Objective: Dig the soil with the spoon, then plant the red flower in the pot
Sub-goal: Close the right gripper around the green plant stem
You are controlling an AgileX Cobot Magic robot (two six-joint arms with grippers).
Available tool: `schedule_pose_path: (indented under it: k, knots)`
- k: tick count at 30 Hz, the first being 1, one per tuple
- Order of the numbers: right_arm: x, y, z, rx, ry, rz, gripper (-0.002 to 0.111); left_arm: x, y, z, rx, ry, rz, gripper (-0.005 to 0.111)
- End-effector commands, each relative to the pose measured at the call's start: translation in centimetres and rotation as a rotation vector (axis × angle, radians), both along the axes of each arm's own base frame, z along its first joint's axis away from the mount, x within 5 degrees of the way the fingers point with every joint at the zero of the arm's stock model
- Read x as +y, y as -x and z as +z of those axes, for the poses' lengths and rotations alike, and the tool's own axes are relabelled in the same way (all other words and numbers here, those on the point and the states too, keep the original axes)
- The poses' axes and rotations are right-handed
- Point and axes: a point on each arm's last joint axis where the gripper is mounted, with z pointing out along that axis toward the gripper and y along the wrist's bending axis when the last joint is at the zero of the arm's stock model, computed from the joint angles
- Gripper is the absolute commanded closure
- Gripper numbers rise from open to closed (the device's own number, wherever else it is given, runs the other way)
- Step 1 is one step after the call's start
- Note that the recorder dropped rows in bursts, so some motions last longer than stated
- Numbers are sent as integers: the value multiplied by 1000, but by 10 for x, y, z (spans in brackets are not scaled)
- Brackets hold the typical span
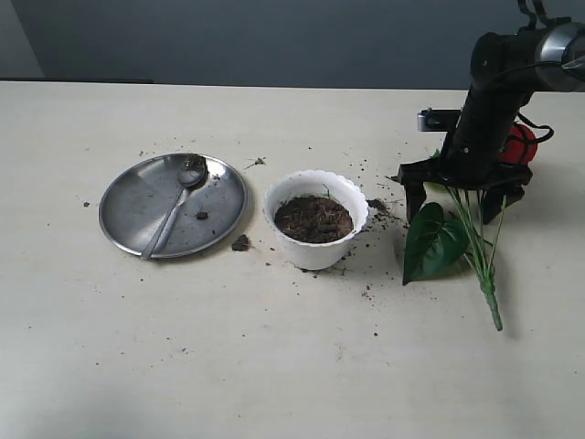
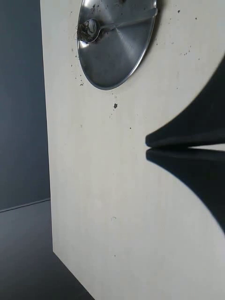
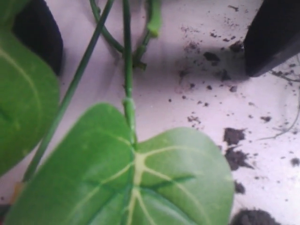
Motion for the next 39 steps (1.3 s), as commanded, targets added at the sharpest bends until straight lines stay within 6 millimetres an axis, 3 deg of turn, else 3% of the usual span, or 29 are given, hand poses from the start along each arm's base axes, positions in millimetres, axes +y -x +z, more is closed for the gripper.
schedule_pose_path:
  k: [1,14,16,19,24,39]
  knots:
    - [-1,-5,-16,-46,11,28,4,0,0,0,-9,-4,-1,106]
    - [1,-5,-16,-43,-19,1,4,0,0,0,-9,-4,-1,106]
    - [-1,-3,-19,-24,9,19,8,0,0,0,-9,-4,-1,106]
    - [-2,-3,-21,-13,23,28,37,0,0,0,-9,-4,-1,106]
    - [-2,-2,-21,-9,22,13,108,0,0,0,-9,-4,-1,106]
    - [-3,-3,-21,-15,29,16,107,0,0,0,-7,-3,-1,106]
